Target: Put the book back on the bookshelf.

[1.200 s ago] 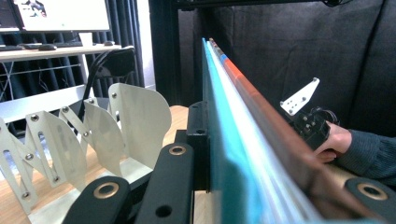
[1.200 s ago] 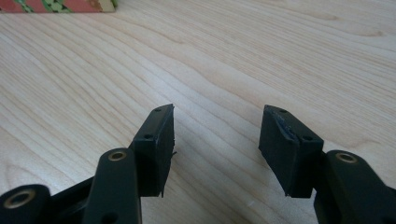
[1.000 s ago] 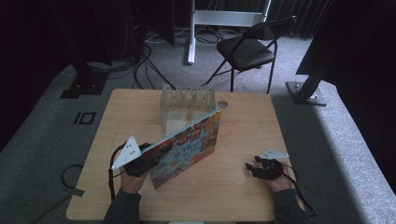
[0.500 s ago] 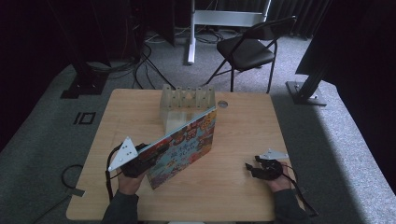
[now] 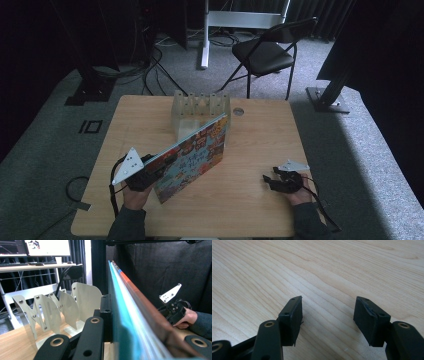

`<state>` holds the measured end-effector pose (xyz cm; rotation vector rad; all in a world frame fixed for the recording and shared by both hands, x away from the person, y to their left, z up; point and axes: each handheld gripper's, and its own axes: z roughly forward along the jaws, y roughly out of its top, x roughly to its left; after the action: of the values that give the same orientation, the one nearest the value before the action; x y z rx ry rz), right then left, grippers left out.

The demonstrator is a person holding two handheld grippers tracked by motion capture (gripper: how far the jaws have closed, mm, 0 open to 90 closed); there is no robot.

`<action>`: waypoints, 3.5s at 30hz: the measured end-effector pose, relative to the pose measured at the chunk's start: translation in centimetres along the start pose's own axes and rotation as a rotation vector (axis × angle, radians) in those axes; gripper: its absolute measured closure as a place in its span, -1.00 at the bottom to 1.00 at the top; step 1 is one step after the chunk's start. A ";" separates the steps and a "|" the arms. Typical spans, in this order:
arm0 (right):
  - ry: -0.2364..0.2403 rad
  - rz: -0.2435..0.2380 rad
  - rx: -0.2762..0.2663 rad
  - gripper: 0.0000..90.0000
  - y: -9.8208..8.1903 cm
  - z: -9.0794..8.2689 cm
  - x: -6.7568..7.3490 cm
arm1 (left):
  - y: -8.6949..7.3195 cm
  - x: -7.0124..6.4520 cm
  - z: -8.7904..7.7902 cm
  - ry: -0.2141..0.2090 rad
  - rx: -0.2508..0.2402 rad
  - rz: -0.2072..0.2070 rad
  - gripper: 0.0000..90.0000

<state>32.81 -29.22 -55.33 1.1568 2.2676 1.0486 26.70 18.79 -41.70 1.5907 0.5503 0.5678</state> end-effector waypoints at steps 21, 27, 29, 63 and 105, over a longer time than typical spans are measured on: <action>0.000 0.000 0.000 -0.12 0.0 0.0 0.0 | -0.1 0.1 -0.9 0.046 -0.001 -0.017 0.79; -0.001 0.002 0.000 -0.12 0.0 0.0 0.0 | -0.1 0.2 -1.2 0.061 -0.002 -0.020 0.79; -0.001 0.002 0.000 -0.12 0.0 0.0 0.0 | -0.1 0.2 -1.2 0.065 -0.002 -0.021 0.79; 0.002 0.003 0.001 -0.15 0.0 0.0 0.0 | 0.0 0.2 -2.4 0.139 0.001 -0.044 0.79; 0.004 0.002 0.001 -0.15 0.0 0.0 0.0 | 0.4 -0.3 -3.4 0.229 0.014 -0.029 0.79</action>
<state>32.83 -29.18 -55.34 1.1583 2.2711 1.0512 24.29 21.15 -41.06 1.5381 0.7486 0.7304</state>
